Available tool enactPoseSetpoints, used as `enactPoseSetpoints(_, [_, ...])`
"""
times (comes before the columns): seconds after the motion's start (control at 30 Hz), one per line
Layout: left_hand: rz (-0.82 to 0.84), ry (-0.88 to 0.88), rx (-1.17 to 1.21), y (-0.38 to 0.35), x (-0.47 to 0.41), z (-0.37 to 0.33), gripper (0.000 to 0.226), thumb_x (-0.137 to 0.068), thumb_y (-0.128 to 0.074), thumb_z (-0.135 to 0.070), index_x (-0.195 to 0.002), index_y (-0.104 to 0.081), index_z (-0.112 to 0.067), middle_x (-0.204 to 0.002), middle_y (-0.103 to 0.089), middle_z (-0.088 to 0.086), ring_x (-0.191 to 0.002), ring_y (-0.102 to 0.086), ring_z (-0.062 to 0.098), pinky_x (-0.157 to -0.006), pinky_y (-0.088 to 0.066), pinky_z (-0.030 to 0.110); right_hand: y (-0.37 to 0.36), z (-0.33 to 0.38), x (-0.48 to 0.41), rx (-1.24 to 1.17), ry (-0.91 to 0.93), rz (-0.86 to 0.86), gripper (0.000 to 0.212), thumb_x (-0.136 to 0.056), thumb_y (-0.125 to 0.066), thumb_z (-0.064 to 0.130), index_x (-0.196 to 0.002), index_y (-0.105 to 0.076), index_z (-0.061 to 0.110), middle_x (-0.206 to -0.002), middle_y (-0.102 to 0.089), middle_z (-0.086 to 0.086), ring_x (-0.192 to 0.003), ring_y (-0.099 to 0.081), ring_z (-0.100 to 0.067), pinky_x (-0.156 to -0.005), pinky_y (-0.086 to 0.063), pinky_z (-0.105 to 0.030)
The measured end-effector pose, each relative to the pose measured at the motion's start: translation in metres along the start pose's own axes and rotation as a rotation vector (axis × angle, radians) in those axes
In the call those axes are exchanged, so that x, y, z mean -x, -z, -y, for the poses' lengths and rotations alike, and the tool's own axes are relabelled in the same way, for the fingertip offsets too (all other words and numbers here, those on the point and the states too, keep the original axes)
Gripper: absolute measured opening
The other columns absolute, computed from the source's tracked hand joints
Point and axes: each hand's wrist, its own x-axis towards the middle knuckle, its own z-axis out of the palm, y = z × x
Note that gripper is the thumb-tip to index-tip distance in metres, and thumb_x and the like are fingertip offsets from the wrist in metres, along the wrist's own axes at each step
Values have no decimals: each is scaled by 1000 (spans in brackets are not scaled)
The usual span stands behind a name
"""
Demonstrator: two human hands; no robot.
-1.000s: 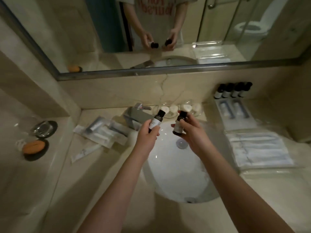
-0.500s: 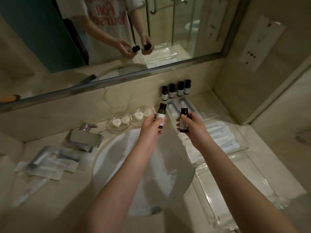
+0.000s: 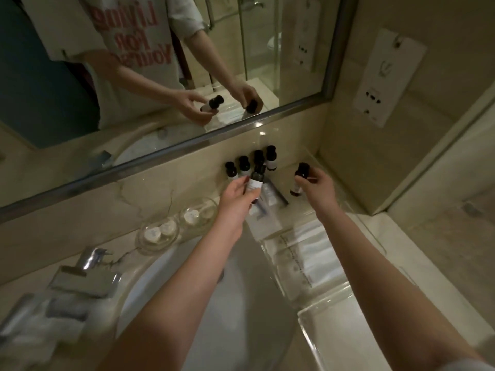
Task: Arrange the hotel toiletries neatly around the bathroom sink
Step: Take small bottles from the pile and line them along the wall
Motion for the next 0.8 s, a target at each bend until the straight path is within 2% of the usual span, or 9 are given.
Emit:
enactPoseSetpoints(0.13, [-31,-24,-29,3,-21,-3,47,-87,-59,-4,-132,-46,-12,-130,-58,6,-116,-57,22,-81,-44,20,-8,4,-37,60,18,11,37,-88,-60,13,-124,-56,13,-106,-60,-5,-94,-57,-17,-78,-43,-28])
enactPoseSetpoints(0.23, [-43,-16,-13,8,-34,-2,49,-87,-59,-4,-133,-45,-12,-129,-59,5,-106,-59,17,-84,-45,22,-18,4,-61,80,59,64,34,-89,-58,9,-122,-55,13,-110,-59,-6,-102,-58,-21,-80,-42,-26])
enactPoseSetpoints(0.33, [-36,-12,-32,12,-40,1,49,-87,-59,-5,-134,-46,-12,-128,-60,5,-101,-60,14,-79,-47,20,-26,1,-77,174,87,102,35,-88,-58,8,-123,-54,10,-120,-60,-10,-111,-57,-24,-84,-42,-27])
enactPoseSetpoints(0.5, [-42,8,-38,15,-47,7,50,-87,-59,-5,-134,-45,-12,-128,-60,5,-105,-59,15,-79,-48,21,-31,-5,-81,196,126,103,37,-87,-60,8,-123,-55,11,-122,-59,-8,-109,-57,-21,-84,-43,-26])
enactPoseSetpoints(0.6, [-47,7,-36,15,-49,7,51,-87,-60,-5,-135,-44,-12,-129,-59,5,-109,-59,16,-83,-48,20,-28,-7,-79,169,110,102,46,-84,-62,4,-127,-52,17,-120,-57,-2,-106,-54,-16,-84,-44,-25])
enactPoseSetpoints(0.67, [-43,11,-34,13,-48,6,52,-87,-59,-4,-135,-43,-12,-130,-58,4,-110,-59,16,-86,-47,22,-24,-8,-80,166,108,87,50,-81,-66,6,-127,-51,20,-120,-56,-3,-107,-53,-16,-83,-44,-26])
enactPoseSetpoints(0.8, [-36,5,-39,9,-44,2,51,-88,-58,-4,-135,-43,-12,-129,-58,3,-107,-59,15,-79,-47,19,-15,2,-83,252,163,40,46,-79,-71,16,-121,-55,20,-110,-55,-2,-97,-52,-16,-77,-44,-27])
